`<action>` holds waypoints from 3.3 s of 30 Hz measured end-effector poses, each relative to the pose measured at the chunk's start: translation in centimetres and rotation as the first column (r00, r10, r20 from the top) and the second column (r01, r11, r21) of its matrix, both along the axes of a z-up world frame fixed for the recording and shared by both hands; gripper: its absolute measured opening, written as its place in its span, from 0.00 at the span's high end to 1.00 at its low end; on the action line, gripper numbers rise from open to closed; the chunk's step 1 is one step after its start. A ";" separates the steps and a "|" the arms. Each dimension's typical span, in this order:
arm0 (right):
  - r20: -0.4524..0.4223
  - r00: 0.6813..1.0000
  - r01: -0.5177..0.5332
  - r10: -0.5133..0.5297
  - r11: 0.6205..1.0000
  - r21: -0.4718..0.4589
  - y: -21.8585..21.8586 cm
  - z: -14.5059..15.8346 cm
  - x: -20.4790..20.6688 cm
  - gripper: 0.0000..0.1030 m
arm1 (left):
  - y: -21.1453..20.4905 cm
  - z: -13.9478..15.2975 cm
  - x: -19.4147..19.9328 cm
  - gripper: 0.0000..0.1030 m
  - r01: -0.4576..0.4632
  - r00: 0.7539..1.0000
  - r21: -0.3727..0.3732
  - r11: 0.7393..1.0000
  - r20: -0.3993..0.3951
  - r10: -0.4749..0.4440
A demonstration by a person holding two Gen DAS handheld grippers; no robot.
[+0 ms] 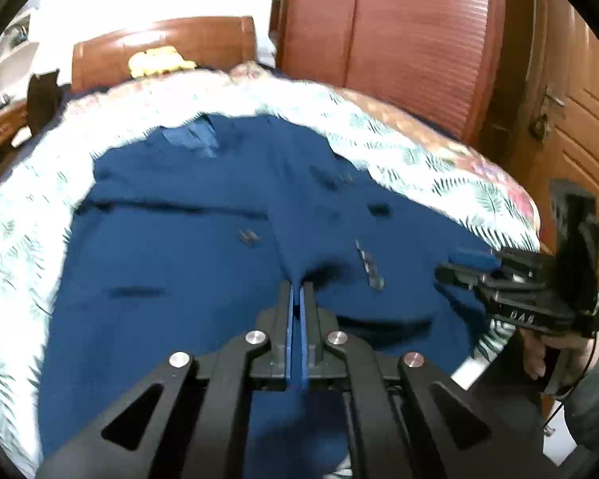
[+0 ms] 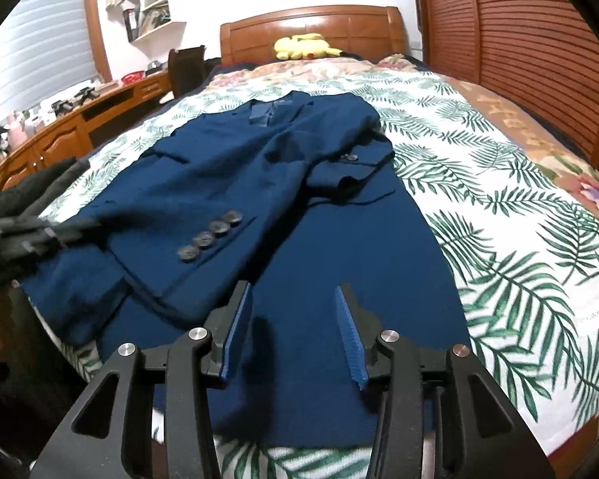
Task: Fold large clothes
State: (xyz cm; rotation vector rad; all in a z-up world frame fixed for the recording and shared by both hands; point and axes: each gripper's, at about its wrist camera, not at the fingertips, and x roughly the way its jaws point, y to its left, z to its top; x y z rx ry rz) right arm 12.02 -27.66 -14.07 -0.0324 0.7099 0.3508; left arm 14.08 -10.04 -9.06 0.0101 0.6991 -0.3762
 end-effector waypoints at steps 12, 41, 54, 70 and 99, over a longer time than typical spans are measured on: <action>-0.018 1.000 -0.008 0.007 0.998 -0.063 1.5 -1.0 2.8 0.58 | 9.3 2.3 6.2 1.00 -0.145 0.989 0.102 0.984 0.056 0.140; -0.006 1.000 -0.011 0.010 0.994 -0.104 1.9 -2.4 2.8 0.52 | 17.3 -1.9 -0.9 0.75 -0.290 0.955 0.053 0.955 -0.054 0.293; -0.005 1.000 -0.010 0.010 0.994 -0.107 1.9 -2.4 2.9 0.52 | 18.6 -3.4 -3.3 0.65 -0.312 0.945 0.071 0.947 -0.076 0.317; -0.039 0.999 -0.002 -0.005 0.988 -0.154 1.0 -1.0 1.7 0.45 | 18.7 -6.1 -4.7 0.64 -0.295 0.944 0.059 0.954 -0.138 0.300; -0.073 0.990 0.104 -0.121 0.974 -0.202 -5.0 -0.6 0.7 0.42 | 17.8 -6.0 -6.7 0.64 -0.282 0.944 0.052 0.958 -0.164 0.287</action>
